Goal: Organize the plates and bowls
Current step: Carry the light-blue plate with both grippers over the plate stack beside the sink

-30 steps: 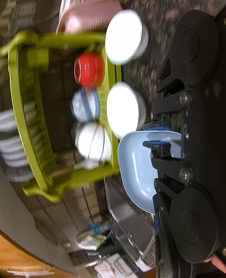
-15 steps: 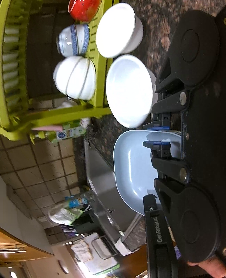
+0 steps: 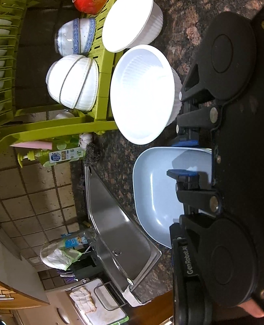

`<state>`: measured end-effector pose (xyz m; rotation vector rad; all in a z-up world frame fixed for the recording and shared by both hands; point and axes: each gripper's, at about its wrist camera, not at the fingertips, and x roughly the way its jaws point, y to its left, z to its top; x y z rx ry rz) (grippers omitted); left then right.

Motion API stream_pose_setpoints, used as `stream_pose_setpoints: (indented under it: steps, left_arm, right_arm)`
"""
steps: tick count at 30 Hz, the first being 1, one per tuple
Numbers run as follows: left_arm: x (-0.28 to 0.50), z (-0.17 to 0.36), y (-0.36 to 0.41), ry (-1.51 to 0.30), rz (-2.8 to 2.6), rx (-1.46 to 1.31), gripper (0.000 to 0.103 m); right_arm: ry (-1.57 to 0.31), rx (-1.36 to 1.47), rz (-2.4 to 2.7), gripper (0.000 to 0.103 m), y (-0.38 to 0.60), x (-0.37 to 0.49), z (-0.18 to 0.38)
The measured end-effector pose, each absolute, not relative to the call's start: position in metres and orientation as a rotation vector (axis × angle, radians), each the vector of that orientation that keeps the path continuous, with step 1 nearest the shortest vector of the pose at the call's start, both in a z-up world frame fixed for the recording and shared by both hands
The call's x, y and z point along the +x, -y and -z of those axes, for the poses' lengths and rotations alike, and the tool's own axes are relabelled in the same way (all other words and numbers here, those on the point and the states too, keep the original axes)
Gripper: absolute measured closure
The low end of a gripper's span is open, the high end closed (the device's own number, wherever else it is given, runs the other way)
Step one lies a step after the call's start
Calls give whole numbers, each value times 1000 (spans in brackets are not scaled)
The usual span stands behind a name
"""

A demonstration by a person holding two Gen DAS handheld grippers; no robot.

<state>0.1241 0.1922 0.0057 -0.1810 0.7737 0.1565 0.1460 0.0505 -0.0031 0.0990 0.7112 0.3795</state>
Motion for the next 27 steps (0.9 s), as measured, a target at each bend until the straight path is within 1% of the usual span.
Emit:
stream_pose_setpoints:
  steps: [1, 11, 27]
  left_arm:
    - [125, -5, -193, -776, -156, -184, 76]
    - [125, -2, -199, -790, -147, -229, 74]
    - [125, -6, -206, -800, -147, -250, 72]
  right_arm:
    - [-708, 89, -377, 77, -51, 145, 3]
    - [-723, 78, -400, 74, -52, 147, 4]
    - [-739, 44, -398, 74, -55, 149, 11]
